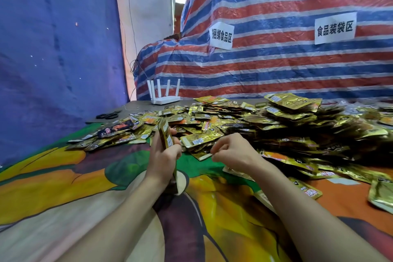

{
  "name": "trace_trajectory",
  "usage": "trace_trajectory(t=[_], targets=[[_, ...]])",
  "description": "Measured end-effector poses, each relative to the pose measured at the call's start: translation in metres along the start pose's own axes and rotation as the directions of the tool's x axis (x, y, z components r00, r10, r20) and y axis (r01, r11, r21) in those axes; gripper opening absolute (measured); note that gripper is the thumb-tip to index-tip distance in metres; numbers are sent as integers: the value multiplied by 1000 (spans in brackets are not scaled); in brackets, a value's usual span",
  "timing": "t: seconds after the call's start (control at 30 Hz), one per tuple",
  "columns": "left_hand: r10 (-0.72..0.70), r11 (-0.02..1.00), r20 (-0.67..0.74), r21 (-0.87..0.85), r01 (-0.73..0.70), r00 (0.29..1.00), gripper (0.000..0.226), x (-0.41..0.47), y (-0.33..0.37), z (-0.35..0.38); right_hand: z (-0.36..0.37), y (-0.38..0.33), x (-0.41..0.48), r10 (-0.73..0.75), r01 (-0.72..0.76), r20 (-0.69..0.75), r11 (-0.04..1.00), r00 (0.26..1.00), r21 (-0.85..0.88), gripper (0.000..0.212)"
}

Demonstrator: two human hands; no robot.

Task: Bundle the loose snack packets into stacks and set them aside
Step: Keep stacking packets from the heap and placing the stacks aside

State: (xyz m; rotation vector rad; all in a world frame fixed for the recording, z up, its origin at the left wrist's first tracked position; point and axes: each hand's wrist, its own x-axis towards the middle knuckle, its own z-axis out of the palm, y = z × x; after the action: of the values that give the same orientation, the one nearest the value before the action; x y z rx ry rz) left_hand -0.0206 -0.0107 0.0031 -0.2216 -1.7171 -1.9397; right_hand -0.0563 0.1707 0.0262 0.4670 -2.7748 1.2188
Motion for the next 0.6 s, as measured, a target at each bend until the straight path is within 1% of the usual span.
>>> trace_trajectory(t=[0.07,0.1,0.17,0.3,0.33,0.4,0.47,0.53,0.57,0.6], targets=[[-47,997,-10,57,48,999,39,2,1,-2,-1,2,-1,20,-7,129,995,991,-98,10],[-67,993,-14,100,68,998,40,2,1,-2,0,3,-2,32,-5,170,988,985,-155,13],[-102,987,-29,118,105,994,41,3,0,-4,4,2,-3,48,-5,185,975,982,-222,15],[-142,990,-67,14,143,988,39,4,1,-5,5,2,-3,50,-14,163,976,985,-219,6],[-152,988,-61,-16,151,987,41,4,1,-6,4,2,-3,52,-16,164,976,985,-217,5],[-204,976,13,-80,204,979,50,3,5,-6,5,1,-3,54,-17,165,976,985,-217,3],[-252,946,94,-187,266,963,50,1,10,-5,7,0,-3,62,-18,175,970,983,-243,5],[-274,906,82,-312,286,958,56,3,8,-6,10,0,-4,66,-5,198,956,978,-294,9],[-289,882,77,-367,297,954,51,3,6,-6,11,-1,-5,50,11,195,953,980,-304,11],[-304,865,86,-393,312,949,40,2,6,-5,12,-1,-6,19,31,173,959,985,-281,13]])
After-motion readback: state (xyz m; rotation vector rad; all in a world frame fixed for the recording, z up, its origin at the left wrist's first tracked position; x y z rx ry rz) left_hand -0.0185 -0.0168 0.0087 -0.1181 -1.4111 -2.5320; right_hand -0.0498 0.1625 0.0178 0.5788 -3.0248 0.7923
